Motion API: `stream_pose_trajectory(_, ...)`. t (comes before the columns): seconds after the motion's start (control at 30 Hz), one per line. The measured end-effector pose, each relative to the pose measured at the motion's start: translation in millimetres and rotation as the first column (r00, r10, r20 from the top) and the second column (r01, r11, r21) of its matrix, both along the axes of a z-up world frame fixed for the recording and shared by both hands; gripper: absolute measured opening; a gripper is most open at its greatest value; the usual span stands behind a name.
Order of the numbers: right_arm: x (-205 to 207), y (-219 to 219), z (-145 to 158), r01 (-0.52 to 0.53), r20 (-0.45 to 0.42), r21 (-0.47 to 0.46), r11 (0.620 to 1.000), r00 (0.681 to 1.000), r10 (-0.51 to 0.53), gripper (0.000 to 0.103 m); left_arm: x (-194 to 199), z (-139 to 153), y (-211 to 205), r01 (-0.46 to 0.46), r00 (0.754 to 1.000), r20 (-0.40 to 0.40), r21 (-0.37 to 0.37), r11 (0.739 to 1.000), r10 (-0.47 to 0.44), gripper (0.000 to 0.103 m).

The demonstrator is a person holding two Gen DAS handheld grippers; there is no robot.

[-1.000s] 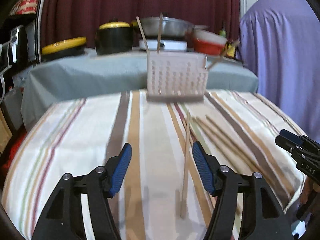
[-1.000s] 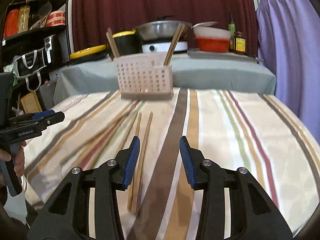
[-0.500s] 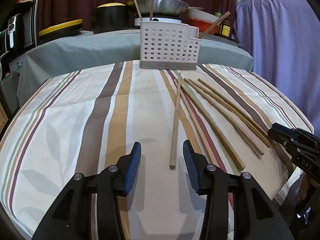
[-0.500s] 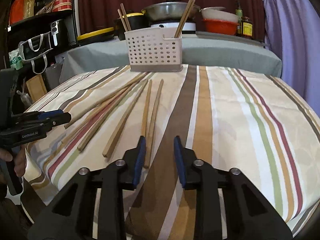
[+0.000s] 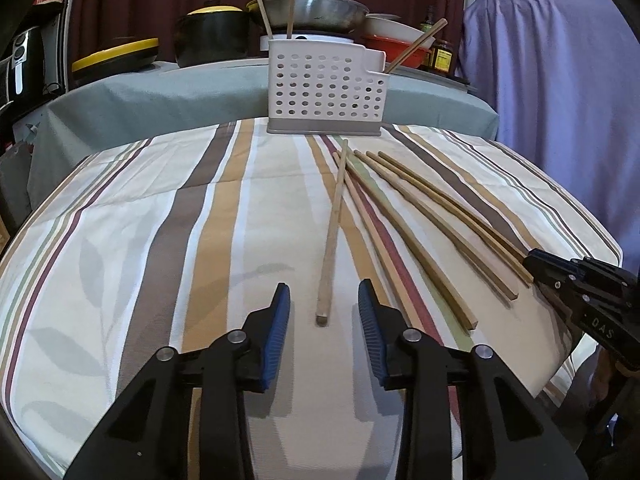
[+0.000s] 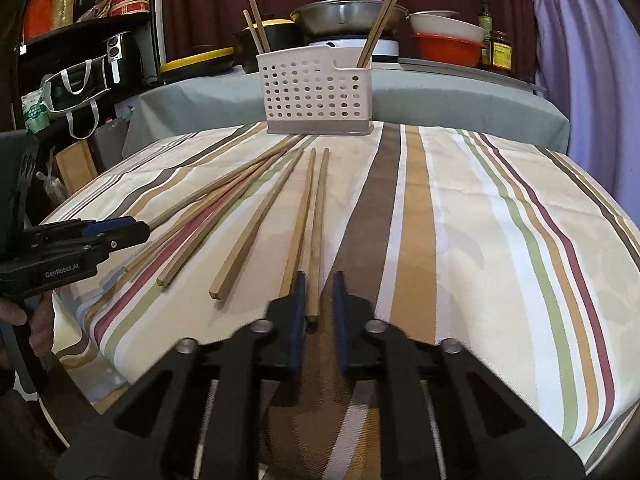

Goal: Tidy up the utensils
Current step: 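Lower the left gripper onto a third chopstick and close while the right gripper grasps another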

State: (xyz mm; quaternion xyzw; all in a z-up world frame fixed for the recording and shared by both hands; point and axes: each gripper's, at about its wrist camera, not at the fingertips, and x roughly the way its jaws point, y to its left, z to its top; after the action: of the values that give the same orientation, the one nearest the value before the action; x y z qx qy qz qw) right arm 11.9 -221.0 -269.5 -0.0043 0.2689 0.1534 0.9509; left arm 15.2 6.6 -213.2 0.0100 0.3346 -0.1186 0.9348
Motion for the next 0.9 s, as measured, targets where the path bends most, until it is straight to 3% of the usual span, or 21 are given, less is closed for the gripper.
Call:
stream_pose_trajectory(0.3, 0.4, -4.0, -0.4, 0.005, 0.005, 0.019, 1.000, 1.000, -0.005, 0.007, 1.8, -1.2, -1.3, 0.005, 1.000, 0.012, -0.009, 1.000, -0.005, 0.026)
stream_pose_trajectory(0.5, 0.7, -5.2, -1.0, 0.001, 0.008, 0.026, 1.000, 1.000, -0.001, 0.006, 2.2, -3.0, -1.9, 0.001, 1.000, 0.027, 0.001, 1.000, -0.001, 0.007)
stream_pose_trajectory(0.9, -10.5, -2.7, 17.1, 0.003, 0.098, 0.006, 1.000, 0.995, -0.004, 0.006, -5.7, 12.2, 0.3, 0.008, 0.997, 0.079, -0.001, 1.000, -0.008, 0.006)
